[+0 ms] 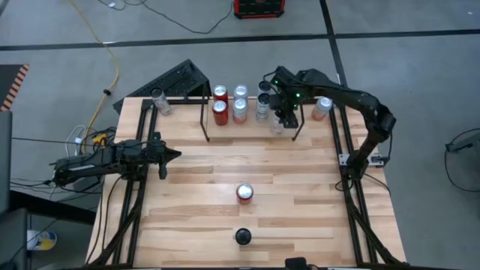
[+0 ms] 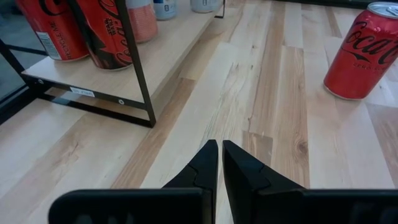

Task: Place canned beverage on shelf
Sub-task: Put the bottom white pink soda can on the shelf aligned with the other white pink soda can

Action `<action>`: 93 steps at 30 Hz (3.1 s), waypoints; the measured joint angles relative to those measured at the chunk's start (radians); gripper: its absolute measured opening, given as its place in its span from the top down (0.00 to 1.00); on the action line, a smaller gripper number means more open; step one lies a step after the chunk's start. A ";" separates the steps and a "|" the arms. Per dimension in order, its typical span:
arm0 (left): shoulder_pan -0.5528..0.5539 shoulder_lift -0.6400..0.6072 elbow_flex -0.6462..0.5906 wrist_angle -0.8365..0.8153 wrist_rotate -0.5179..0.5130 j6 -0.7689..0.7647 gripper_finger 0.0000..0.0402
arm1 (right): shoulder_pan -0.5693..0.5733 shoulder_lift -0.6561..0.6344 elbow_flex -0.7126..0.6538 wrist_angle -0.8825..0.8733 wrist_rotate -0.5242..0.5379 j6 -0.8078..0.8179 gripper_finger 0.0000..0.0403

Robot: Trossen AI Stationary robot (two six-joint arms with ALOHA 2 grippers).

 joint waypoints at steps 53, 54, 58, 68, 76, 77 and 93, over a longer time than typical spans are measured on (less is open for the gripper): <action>0.000 0.000 0.000 0.000 0.000 0.000 0.97 | 0.022 -0.061 0.248 -0.238 0.110 1.069 0.23; 0.000 0.000 0.000 0.000 0.000 0.000 0.97 | 0.027 -0.061 0.242 -0.250 0.137 1.076 0.23; 0.000 0.000 0.000 0.000 0.000 0.000 0.97 | 0.035 -0.061 0.221 -0.247 0.179 1.112 0.23; 0.000 0.000 0.000 0.000 0.000 0.000 0.97 | 0.062 -0.028 0.218 -0.255 0.237 1.153 0.23; 0.000 0.000 0.000 0.000 0.000 0.000 0.97 | 0.068 0.040 0.218 -0.283 0.249 1.147 0.23; 0.000 0.000 0.000 0.000 0.000 0.000 0.97 | 0.069 0.047 0.218 -0.287 0.254 1.146 0.23; 0.000 0.000 0.000 0.000 0.000 0.000 0.97 | 0.081 0.045 0.101 -0.202 0.259 1.162 0.24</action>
